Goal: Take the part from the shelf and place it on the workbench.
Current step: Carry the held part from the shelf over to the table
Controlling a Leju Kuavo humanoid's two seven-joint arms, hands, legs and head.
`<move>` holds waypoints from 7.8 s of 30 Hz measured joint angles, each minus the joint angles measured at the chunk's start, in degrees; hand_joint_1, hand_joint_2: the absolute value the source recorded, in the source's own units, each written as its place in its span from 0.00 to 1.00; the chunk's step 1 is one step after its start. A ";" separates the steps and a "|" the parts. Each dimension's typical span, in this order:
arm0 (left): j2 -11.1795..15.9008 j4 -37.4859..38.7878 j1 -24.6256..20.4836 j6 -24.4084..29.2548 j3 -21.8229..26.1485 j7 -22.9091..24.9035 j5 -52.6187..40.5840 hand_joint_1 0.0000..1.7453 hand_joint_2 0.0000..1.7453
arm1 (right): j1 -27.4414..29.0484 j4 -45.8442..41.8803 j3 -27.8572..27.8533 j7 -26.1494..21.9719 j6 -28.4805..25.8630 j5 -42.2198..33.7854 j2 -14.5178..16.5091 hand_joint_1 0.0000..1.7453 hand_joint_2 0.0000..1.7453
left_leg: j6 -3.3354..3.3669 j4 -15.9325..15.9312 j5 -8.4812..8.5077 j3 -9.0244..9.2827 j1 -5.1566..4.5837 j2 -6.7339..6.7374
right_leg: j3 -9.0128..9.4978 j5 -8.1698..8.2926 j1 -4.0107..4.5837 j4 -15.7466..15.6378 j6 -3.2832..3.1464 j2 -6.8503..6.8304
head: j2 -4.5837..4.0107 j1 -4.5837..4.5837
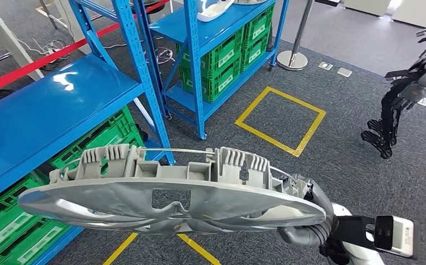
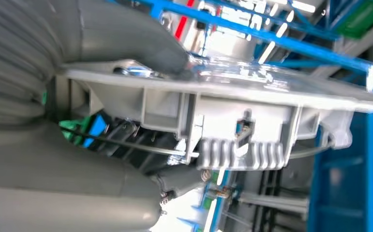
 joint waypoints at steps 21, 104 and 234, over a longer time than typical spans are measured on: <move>3.76 -0.34 0.67 4.28 1.23 1.59 1.98 0.00 1.00 | 1.05 -0.75 0.28 -2.87 -2.66 -0.95 -3.15 1.00 1.00 | 1.87 -0.51 0.99 -0.48 0.35 -4.41 | -6.79 -6.10 -0.60 13.06 1.90 3.02 | 0.00 -0.25; 3.79 -0.50 0.88 2.31 4.77 0.72 3.27 0.00 1.00 | -0.50 -1.41 -1.99 -1.28 -1.19 2.45 -3.00 1.00 1.00 | -0.54 2.53 -0.14 -1.48 0.53 -8.65 | 0.37 -0.06 -0.41 0.15 -0.79 6.22 | 0.00 -0.87; 2.07 -0.45 0.03 1.11 8.97 -1.85 5.98 0.00 1.00 | -5.83 -1.40 -2.98 0.07 0.11 1.59 -5.93 1.00 1.00 | 2.32 0.28 1.08 -1.19 0.62 -5.28 | -4.34 -4.28 -0.74 8.42 2.29 3.38 | 0.00 -0.22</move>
